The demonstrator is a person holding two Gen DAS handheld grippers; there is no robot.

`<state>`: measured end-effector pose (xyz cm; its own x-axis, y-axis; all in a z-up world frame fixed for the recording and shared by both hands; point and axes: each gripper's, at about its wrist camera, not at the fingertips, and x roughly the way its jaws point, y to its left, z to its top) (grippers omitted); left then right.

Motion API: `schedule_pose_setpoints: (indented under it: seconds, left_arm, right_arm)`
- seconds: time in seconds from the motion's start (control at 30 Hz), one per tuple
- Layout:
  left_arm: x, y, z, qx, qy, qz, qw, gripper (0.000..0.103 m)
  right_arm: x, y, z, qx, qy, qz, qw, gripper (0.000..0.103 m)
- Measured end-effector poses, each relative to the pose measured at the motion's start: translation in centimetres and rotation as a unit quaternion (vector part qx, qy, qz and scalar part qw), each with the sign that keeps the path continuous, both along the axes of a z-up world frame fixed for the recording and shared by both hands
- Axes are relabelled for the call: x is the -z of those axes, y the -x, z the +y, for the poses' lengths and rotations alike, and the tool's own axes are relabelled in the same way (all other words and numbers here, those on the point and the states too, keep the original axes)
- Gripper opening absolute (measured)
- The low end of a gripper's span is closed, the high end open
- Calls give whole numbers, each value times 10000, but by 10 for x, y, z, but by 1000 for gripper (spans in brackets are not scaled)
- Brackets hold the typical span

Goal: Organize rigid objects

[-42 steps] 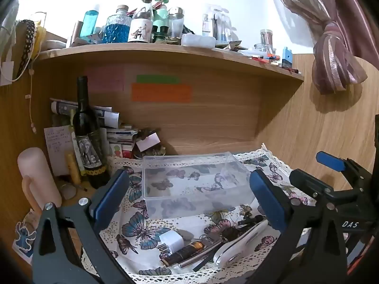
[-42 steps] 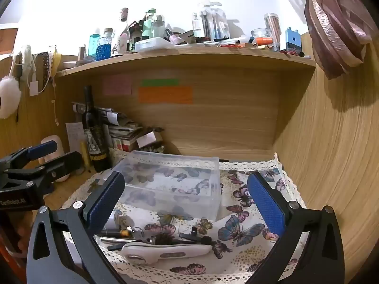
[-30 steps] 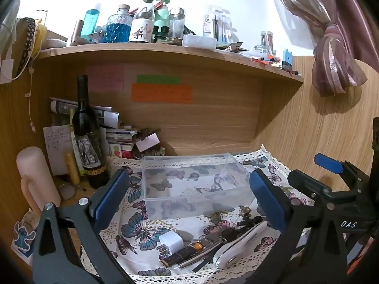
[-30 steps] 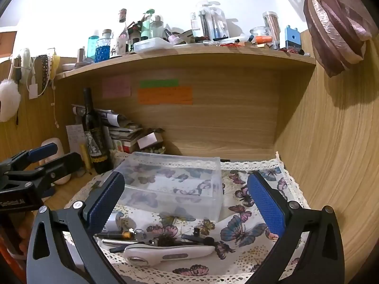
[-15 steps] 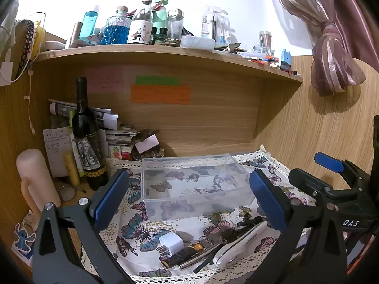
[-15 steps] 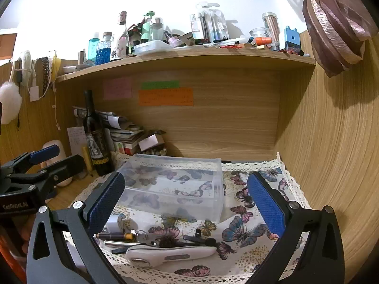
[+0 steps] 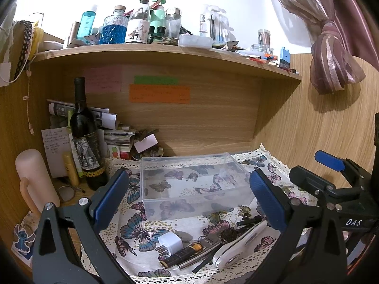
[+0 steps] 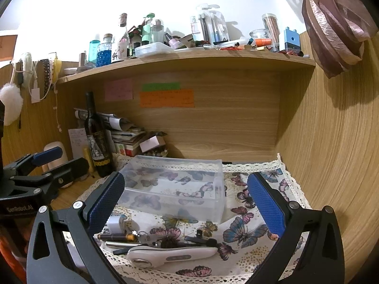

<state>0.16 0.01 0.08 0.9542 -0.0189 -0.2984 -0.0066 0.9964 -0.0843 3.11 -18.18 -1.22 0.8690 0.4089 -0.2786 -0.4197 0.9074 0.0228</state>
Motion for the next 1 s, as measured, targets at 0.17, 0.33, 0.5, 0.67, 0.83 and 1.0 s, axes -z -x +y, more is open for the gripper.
schedule_pose_setpoints:
  seconds: [0.17, 0.33, 0.5, 0.67, 0.83, 1.0]
  left_arm:
    - [0, 0, -2, 15, -23, -16, 10000, 103]
    - [1, 1, -4, 29, -46, -45, 10000, 103]
    - [0, 2, -5, 45, -82, -41, 9999, 103]
    - [1, 2, -5, 53, -75, -40, 9999, 103]
    - [1, 2, -5, 59, -43, -27, 10000, 103]
    - [0, 2, -5, 72, -40, -29, 10000, 103]
  right_arm:
    - [-1, 0, 0, -1, -24, -3, 10000, 103]
    - [-1, 1, 0, -12, -37, -9, 10000, 103]
    - [-1, 1, 0, 14, -28, -13, 10000, 103]
    - [0, 1, 0, 20, -42, 6, 10000, 103]
    - [0, 1, 0, 18, -32, -5, 10000, 103]
    - [-1, 2, 0, 2, -53, -23, 10000, 103]
